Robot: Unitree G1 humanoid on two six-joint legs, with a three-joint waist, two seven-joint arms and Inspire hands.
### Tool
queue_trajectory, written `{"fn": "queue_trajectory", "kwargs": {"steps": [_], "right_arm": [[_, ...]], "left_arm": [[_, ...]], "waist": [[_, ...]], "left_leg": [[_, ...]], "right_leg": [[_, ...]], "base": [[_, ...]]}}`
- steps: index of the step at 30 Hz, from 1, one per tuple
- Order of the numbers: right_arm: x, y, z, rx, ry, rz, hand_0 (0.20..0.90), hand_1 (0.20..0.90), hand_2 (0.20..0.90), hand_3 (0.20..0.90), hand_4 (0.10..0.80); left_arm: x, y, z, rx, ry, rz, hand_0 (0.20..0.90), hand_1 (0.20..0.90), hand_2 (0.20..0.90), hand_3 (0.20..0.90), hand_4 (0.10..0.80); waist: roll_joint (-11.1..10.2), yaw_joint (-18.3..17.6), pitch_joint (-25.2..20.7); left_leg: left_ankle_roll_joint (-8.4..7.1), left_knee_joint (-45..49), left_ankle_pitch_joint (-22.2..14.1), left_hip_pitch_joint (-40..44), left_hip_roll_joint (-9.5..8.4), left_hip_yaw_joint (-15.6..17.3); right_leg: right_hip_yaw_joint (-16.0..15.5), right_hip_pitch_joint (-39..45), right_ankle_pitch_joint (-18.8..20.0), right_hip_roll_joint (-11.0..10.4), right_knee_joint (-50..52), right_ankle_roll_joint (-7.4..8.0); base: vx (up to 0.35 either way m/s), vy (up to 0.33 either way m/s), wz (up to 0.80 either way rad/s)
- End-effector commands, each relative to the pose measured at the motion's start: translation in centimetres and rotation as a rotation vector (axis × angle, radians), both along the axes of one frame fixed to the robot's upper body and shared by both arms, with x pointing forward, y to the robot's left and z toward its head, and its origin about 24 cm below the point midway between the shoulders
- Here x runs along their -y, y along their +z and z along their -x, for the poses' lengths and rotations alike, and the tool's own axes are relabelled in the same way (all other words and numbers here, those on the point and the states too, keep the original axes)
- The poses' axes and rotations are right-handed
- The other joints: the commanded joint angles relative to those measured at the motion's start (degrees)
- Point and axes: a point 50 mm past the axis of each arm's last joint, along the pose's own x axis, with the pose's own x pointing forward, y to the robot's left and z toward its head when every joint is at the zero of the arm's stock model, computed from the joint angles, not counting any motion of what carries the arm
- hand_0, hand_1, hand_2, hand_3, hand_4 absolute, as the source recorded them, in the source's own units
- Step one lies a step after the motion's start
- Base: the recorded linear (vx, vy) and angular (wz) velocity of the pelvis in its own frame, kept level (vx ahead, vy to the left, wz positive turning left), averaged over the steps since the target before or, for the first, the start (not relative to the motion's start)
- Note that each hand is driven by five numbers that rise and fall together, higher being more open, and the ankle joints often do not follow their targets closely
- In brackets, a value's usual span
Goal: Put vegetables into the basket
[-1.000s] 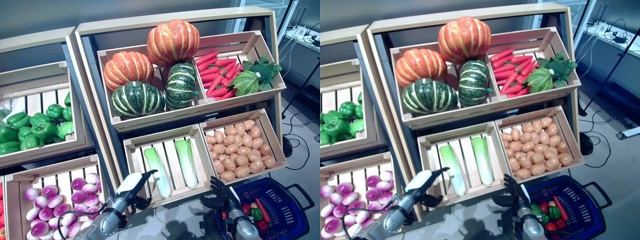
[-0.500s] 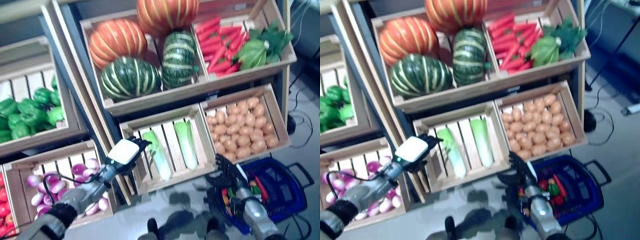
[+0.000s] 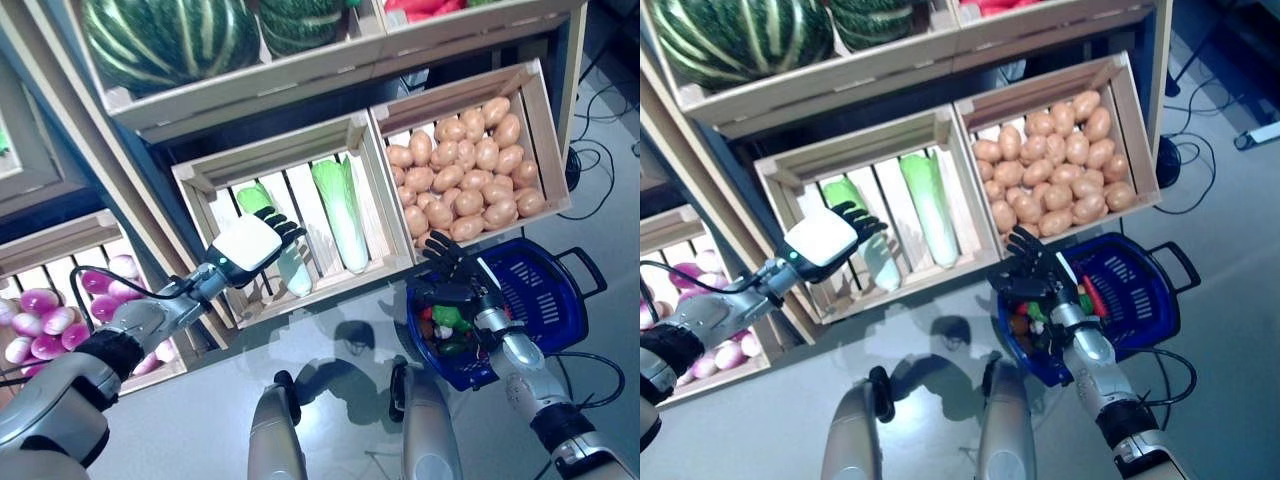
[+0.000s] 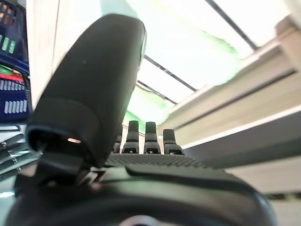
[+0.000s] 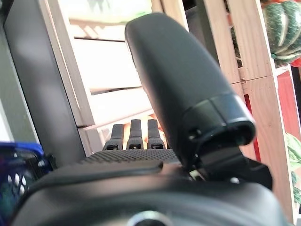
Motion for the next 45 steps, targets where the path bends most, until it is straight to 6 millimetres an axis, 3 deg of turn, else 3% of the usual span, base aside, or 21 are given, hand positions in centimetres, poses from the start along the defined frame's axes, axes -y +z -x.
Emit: {"fn": "queue_trajectory", "kwargs": {"steps": [1, 9, 14, 15, 19, 21, 25, 35, 45], "right_arm": [[-2.1, 4.1, -1.0, 0.189, 0.103, -0.158, 0.900, 0.900, 0.900, 0.900, 0.800], [-1.7, 6.5, -0.9, 0.286, 0.090, -0.365, 0.900, 0.900, 0.900, 0.900, 0.800], [-1.7, 9.7, -1.0, 0.414, 0.088, -0.422, 0.900, 0.900, 0.900, 0.900, 0.800], [-1.6, 10.1, -1.0, 0.428, 0.090, -0.431, 0.900, 0.900, 0.900, 0.900, 0.800], [-1.5, 11.4, -0.7, 0.475, 0.113, -0.479, 0.900, 0.900, 0.900, 0.900, 0.800], [-1.5, 12.0, -0.6, 0.499, 0.121, -0.509, 0.900, 0.900, 0.900, 0.900, 0.800], [-1.4, 12.8, -0.5, 0.530, 0.129, -0.537, 0.900, 0.900, 0.900, 0.900, 0.800], [-1.4, 13.4, -0.8, 0.534, 0.092, -0.546, 0.900, 0.900, 0.900, 0.900, 0.800], [-0.8, 14.6, -0.7, 0.575, 0.073, -0.532, 0.900, 0.900, 0.900, 0.900, 0.800]], "left_arm": [[-0.3, 4.0, -1.0, 0.188, -0.036, -0.010, 0.900, 0.900, 0.900, 0.900, 0.800], [0.2, 4.9, -1.4, 0.202, -0.091, -0.230, 0.900, 0.900, 0.900, 0.900, 0.800], [0.4, 5.8, -1.7, 0.187, -0.064, -0.267, 0.900, 0.900, 0.900, 0.900, 0.800], [0.4, 5.8, -1.8, 0.184, -0.060, -0.268, 0.900, 0.900, 0.900, 0.900, 0.800], [0.5, 6.5, -1.9, 0.201, -0.065, -0.259, 0.900, 0.900, 0.900, 0.900, 0.800], [0.5, 7.1, -2.0, 0.222, -0.054, -0.288, 0.900, 0.900, 0.900, 0.900, 0.800], [0.1, 7.9, -2.6, 0.214, 0.020, -0.349, 0.900, 0.900, 0.900, 0.900, 0.800], [-2.5, 8.5, -3.3, 0.183, 0.239, -0.377, 0.900, 0.900, 0.900, 0.900, 0.800], [-4.0, 9.1, -3.1, 0.218, 0.282, -0.399, 0.900, 0.900, 0.900, 0.900, 0.800]], "waist": [[0.2, -0.8, -3.5], [0.2, -2.1, -2.3], [0.2, -2.3, -1.3], [0.1, -2.2, -1.2], [0.0, -2.3, -0.9], [0.0, -2.4, -0.6], [-0.2, -2.5, 0.1], [-0.4, -2.2, 0.6], [-1.0, -2.0, 1.1]], "left_leg": [[1.31, 6.5, -7.4, -2.2, -0.08, 0.3], [1.08, 14.5, -10.5, -8.2, 0.96, -1.2], [0.94, 19.5, -12.1, -12.3, 0.85, -2.3], [0.65, 21.5, -14.3, -12.6, 0.78, -2.7], [0.75, 25.7, -15.7, -16.1, 0.72, -3.3], [0.89, 28.2, -16.2, -18.5, 1.55, -3.1], [0.89, 32.7, -17.0, -23.2, 3.05, -3.8], [1.40, 39.8, -18.7, -31.0, 4.11, -4.8], [1.81, 42.5, -18.2, -34.4, 5.38, -5.0]], "right_leg": [[-0.1, 1.2, 1.1, -1.8, 0.6, 0.32], [1.0, -4.7, -2.0, -2.3, 8.2, 1.05], [1.6, -8.5, -3.3, -2.2, 12.8, 1.43], [2.1, -8.9, -5.3, -2.2, 14.8, 2.00], [2.2, -12.2, -6.9, -2.0, 19.3, 1.99], [1.9, -14.4, -8.1, -2.2, 22.6, 2.00], [2.0, -19.1, -9.4, -3.1, 28.0, 2.15], [2.9, -27.6, -10.4, -3.0, 36.0, 2.78], [3.4, -31.3, -9.2, -2.9, 37.9, 3.41]], "base": [[-0.037, -0.006, 0.00], [-0.042, -0.019, 0.01], [-0.042, -0.028, -0.01], [0.005, -0.004, 0.05], [-0.031, -0.001, 0.01], [-0.034, 0.004, 0.05], [-0.033, -0.030, 0.03], [0.010, -0.004, -0.01], [0.037, 0.028, -0.04]]}}
